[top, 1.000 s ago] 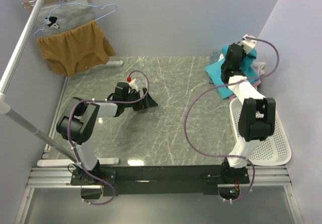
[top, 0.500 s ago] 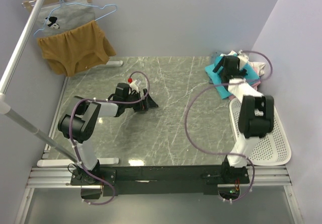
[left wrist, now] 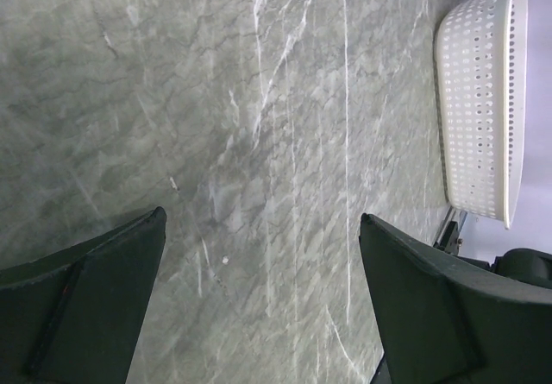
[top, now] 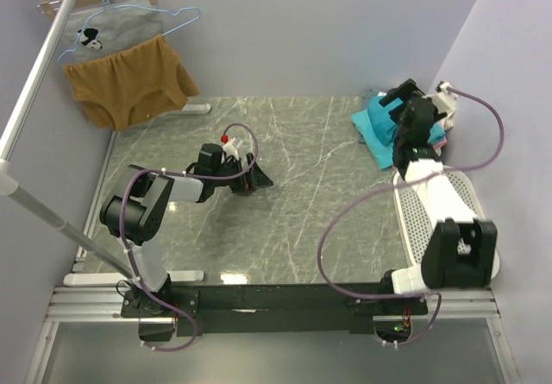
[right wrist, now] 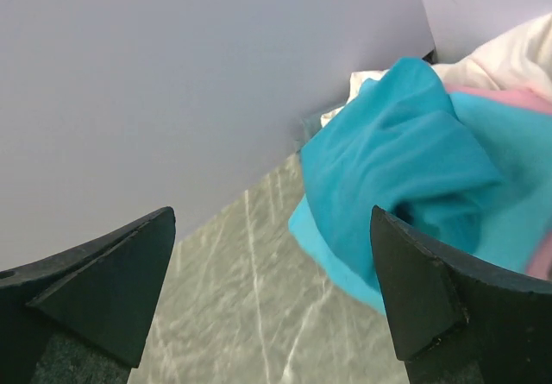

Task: Fold and stack the t-shirts
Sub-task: Put the neatly folded tshirt into the corner of the board with the right arm

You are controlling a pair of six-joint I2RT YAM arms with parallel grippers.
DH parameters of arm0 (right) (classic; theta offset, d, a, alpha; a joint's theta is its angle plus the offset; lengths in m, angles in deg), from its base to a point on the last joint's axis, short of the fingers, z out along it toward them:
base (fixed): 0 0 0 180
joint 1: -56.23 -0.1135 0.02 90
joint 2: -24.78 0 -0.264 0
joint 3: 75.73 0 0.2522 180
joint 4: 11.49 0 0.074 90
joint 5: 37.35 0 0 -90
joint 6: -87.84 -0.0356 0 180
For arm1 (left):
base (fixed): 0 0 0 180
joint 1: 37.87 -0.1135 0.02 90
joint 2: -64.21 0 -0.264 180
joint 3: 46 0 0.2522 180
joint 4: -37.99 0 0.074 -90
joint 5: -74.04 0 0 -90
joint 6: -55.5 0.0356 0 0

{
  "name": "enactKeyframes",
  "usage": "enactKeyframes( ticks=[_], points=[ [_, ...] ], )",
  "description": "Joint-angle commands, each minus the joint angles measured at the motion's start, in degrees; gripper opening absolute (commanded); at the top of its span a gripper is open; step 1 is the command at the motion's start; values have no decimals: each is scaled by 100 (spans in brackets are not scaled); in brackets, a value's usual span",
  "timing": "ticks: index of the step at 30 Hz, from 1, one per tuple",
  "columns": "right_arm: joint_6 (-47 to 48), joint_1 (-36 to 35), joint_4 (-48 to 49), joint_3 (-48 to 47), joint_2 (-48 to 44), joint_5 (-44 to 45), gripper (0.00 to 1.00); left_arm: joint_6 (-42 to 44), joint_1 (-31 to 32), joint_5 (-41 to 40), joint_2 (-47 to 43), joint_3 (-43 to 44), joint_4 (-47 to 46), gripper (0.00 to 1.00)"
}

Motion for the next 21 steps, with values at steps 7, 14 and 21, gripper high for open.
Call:
enactKeyframes(
  ticks=[7, 14, 21],
  points=[
    [-254, 6, -768, -2215, 2957, 774, 100, 35, 91, 111, -194, -165, -204, 99],
    [-906, 6, -1264, -697, 2001, 1303, 100, 79, 91, 110, -159, -306, -151, 99],
    [200, 15, -271, -520, 1245, 41, 100, 176, 92, 120, -211, -166, -11, 99]
  ],
)
